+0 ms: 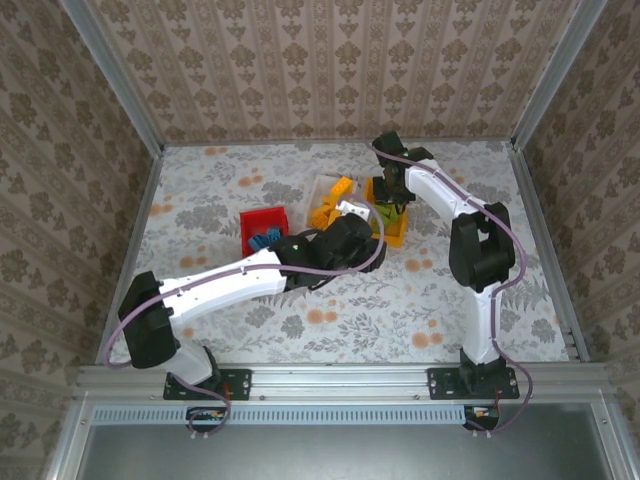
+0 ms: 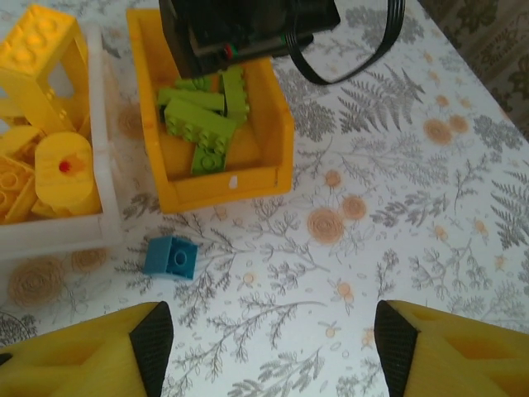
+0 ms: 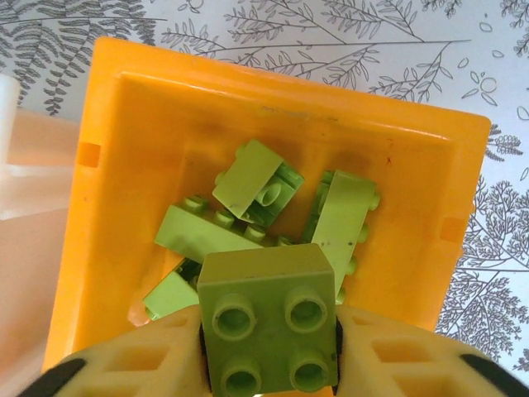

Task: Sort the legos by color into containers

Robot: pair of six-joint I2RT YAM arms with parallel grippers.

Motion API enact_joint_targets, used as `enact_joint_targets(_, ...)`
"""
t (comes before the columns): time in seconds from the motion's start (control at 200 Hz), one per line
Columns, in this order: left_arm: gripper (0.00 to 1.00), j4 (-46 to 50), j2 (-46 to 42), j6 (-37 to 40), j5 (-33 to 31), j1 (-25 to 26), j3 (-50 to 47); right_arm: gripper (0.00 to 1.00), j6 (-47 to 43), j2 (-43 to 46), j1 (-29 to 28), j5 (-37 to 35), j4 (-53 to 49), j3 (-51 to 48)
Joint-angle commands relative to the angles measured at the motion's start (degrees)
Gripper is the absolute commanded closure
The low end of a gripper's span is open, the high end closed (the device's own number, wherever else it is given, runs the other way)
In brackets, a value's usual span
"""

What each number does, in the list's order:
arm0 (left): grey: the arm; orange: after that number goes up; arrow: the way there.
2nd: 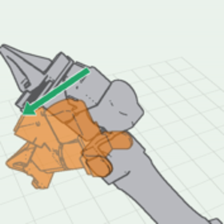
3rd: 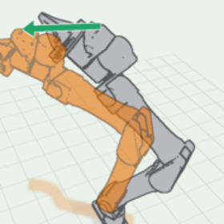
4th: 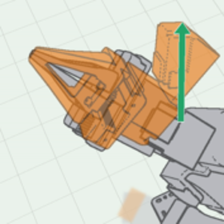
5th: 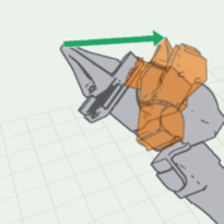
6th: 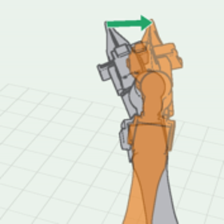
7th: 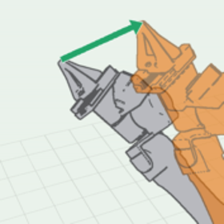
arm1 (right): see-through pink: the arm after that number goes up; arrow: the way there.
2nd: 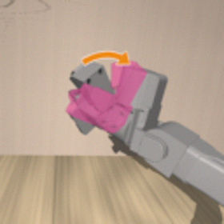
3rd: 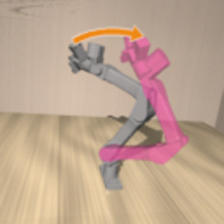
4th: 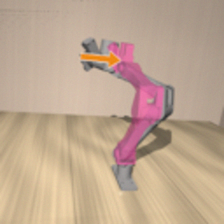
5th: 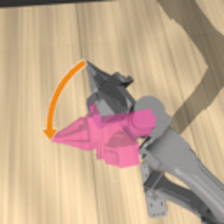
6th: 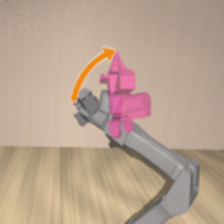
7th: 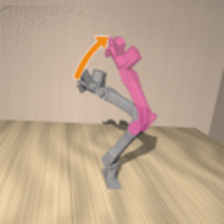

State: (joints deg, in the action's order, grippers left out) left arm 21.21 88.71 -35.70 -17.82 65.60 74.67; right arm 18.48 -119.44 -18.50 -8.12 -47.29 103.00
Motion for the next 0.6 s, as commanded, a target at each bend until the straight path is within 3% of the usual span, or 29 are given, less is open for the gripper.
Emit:
enact_joint_targets(0.0,0.3,-0.46,1.17,2.08,-2.84,0.01,1.94,0.51,0.35,0.59,0.16,1.04,-2.87,1.69)
enact_joint_targets(0.095,0.28,0.71,2.34,2.12,-1.79,-0.27,2.44,0.45,-0.06,3.62,0.13,1.38,-2.58,1.59)
enact_joint_targets(0.31,0.27,3.69,4.69,-2.8,1.96,-3.19,2.56,0.44,-0.67,12.4,-0.22,2.69,-2.4,0.6)
enact_joint_targets(0.595,0.2,9.35,15.81,-10.47,4.42,-6.64,7.7,0.4,2.12,38.72,-0.03,5.44,5.88,-22.65)
